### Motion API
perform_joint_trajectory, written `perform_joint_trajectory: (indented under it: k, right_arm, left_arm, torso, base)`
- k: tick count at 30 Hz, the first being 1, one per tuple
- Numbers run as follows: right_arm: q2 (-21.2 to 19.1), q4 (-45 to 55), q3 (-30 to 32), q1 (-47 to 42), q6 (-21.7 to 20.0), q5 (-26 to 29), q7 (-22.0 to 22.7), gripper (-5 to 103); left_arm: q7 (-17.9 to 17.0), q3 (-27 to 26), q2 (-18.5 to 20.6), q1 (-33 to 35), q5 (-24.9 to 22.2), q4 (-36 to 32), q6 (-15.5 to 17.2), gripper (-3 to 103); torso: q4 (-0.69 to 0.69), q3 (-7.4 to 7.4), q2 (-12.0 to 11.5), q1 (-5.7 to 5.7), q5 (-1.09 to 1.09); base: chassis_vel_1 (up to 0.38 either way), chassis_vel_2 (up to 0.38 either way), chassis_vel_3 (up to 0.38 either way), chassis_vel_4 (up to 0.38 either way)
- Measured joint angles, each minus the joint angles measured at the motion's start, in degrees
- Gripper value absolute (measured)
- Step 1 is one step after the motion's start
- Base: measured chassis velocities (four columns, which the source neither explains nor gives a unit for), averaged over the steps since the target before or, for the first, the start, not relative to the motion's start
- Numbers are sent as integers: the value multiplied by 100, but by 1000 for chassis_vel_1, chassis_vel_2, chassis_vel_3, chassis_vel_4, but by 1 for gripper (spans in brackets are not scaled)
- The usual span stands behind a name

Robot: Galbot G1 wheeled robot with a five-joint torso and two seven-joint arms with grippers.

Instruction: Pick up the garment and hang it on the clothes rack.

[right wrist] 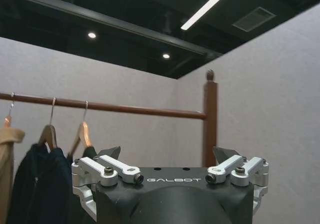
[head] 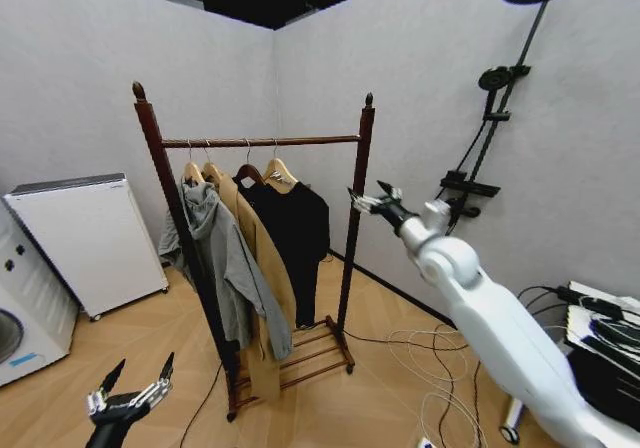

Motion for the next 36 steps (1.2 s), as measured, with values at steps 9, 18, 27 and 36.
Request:
perform_joint_trajectory:
  k: [9,18,27,36]
  right_arm:
    - [2171,1248,2347,-4807,1555,-1348,-771,100]
    - [3195,1028,1955,-6337,3074,-2253,-513,100]
    - [3217,1263,1607,-6510,3059,-2370,-412,100]
    - [3197,1300,1517,-6457,2926,-2476,-400,100]
  left_arm:
    - [1,0,1,-1,0,0,0,100]
    - [-1,0,0,0,0,0,0,100]
    - [0,0,0,0,0,0,0,100]
    - [0,0,0,0,1,0,0,100]
  torso:
    - [-5,0,0,0,8]
    - [1,2,-1,1,3]
    - [-1,2,-1,2,3]
    - [-1,2,-1,2,4]
  base:
    - [0,0,0,0]
    - [0,0,0,0]
    - [0,0,0,0]
    - [0,0,0,0]
